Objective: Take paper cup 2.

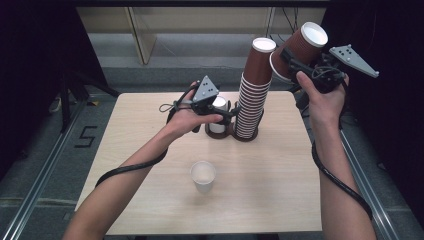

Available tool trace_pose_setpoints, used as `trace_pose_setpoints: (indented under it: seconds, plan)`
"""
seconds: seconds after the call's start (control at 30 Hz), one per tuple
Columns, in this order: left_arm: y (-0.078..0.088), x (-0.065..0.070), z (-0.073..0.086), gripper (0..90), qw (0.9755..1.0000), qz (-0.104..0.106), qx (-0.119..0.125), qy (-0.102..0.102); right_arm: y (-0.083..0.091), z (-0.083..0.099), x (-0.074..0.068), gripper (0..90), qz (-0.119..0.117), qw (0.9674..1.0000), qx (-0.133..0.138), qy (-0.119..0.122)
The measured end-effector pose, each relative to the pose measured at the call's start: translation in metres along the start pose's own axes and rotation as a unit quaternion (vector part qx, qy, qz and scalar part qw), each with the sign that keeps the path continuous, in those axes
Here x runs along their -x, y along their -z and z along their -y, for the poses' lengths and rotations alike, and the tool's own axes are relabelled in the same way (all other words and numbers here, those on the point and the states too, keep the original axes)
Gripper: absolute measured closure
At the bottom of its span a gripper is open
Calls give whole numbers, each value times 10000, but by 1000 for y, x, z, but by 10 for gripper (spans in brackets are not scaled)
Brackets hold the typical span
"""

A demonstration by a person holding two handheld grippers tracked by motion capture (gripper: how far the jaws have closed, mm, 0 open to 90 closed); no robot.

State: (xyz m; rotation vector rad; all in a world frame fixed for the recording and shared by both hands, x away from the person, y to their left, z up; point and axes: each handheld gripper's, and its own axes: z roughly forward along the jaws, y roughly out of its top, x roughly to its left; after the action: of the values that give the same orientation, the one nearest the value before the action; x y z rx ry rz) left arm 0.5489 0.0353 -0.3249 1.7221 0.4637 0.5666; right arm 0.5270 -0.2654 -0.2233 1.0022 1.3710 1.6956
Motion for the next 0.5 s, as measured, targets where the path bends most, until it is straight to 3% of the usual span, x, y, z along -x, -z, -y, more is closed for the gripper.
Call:
trace_pose_setpoints:
  seconds: [0.5]
  plan:
    - [38,15,24,7,10000,5,56,11,31,15,-3,174,-45,9997,-184,157]
